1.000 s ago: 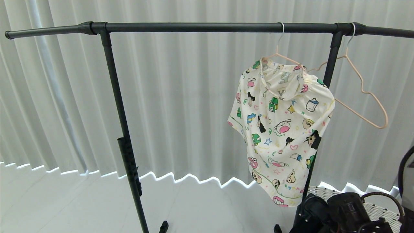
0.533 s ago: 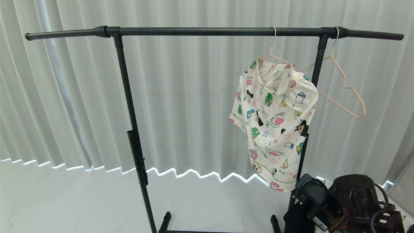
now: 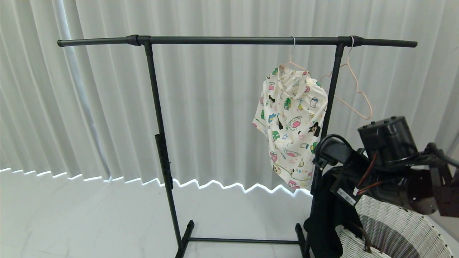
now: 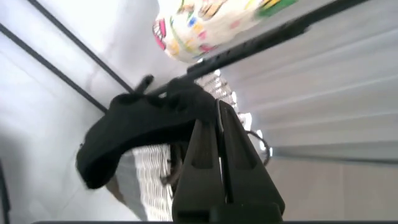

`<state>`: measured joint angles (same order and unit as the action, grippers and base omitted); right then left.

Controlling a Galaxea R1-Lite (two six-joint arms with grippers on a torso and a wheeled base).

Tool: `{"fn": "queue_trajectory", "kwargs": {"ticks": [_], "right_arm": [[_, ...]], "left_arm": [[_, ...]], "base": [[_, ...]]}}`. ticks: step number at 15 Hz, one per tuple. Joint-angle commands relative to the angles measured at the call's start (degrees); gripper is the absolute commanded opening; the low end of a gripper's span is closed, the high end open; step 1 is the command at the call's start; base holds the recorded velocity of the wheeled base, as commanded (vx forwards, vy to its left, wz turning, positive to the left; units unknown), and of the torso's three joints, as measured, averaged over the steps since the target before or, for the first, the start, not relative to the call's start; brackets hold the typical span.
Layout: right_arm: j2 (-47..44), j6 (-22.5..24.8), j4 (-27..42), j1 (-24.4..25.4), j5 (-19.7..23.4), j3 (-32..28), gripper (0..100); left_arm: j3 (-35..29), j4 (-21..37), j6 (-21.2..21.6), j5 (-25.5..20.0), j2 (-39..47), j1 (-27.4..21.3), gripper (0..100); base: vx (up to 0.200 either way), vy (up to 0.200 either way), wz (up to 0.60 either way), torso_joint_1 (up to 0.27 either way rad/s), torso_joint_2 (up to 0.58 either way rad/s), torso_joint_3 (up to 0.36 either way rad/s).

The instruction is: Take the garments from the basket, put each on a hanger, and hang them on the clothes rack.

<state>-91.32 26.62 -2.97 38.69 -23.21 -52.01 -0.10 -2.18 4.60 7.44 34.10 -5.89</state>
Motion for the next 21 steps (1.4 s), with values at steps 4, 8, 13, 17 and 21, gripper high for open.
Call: {"fn": "queue_trajectory", "kwargs": {"ticks": [4,8,13,17,21], "right_arm": [[-0.79,-4.30,8.51,4.73,1.06,-14.88,0],[-4.57,-5.27,8.60,5.96,1.06,-20.15,0],[-9.05,-5.79,8.60,8.94,1.06,-24.55,0],[-10.98,-7.02,8.60,9.82,1.24,-26.13,0],[-11.86,-9.40,8.69,10.00,3.70,-28.94,0]], "left_arm": [[0.01,0.34,-2.49,-3.39,-0.52,0.00,100],[0.01,1.57,-2.84,-5.59,-3.07,-0.09,100],[0.01,1.65,-2.93,-5.68,-6.94,-2.73,100],[-9.66,1.30,-3.72,-9.37,-6.15,-6.42,100],[-31.28,-1.60,-6.88,-9.72,20.22,-9.23,100]], "base": [[0.000,0.000,0.00,0.000,0.00,0.000],[0.000,0.000,0.00,0.000,0.00,0.000],[0.000,0.000,0.00,0.000,0.00,0.000],[0.000,0.000,0.00,0.000,0.00,0.000],[0.000,0.000,0.00,0.000,0.00,0.000]]}}
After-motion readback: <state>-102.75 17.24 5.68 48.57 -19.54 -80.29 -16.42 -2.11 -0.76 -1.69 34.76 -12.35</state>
